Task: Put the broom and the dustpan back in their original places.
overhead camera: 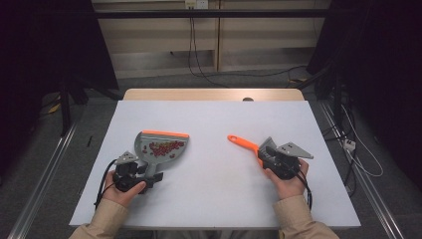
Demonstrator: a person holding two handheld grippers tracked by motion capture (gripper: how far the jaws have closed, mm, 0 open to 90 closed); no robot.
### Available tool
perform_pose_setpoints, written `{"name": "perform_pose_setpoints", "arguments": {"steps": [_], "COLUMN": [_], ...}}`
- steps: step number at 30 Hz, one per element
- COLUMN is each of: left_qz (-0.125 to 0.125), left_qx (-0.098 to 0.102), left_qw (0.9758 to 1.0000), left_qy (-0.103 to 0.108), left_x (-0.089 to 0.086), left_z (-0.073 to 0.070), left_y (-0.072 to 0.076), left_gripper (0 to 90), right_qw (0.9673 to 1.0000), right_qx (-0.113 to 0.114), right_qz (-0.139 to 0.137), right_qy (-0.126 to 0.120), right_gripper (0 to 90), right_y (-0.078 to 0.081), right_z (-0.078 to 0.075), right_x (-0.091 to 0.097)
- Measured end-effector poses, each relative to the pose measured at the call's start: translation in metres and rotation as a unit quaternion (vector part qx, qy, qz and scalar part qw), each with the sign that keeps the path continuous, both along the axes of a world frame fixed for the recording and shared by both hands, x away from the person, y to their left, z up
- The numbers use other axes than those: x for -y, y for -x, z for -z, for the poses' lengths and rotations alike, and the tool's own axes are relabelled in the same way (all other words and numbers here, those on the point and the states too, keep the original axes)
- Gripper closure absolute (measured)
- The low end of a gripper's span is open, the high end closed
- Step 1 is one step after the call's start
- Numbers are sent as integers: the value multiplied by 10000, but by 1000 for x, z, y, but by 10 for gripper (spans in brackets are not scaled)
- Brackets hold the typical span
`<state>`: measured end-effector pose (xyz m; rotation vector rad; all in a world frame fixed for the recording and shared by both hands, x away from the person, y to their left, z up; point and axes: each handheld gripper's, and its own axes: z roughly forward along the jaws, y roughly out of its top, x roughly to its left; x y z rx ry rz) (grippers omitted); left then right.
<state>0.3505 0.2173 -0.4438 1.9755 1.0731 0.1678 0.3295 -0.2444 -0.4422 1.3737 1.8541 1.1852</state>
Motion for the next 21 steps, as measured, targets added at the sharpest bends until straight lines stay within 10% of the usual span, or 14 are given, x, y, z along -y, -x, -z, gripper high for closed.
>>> {"name": "perform_pose_setpoints", "arguments": {"steps": [11,21], "left_qz": [497,600], "left_qx": [649,791], "left_qw": [9961,9943], "left_qy": [320,398], "left_x": [-6,-17], "left_z": [-9,-10], "left_y": [11,18], "left_gripper": [103,77], "right_qw": [9985,9983], "right_qx": [132,23], "right_qz": [-462,-526], "right_qy": [-251,-267], "right_gripper": [270,173], "right_y": [18,38], "right_z": [-1,3], "right_x": [3,19]}}
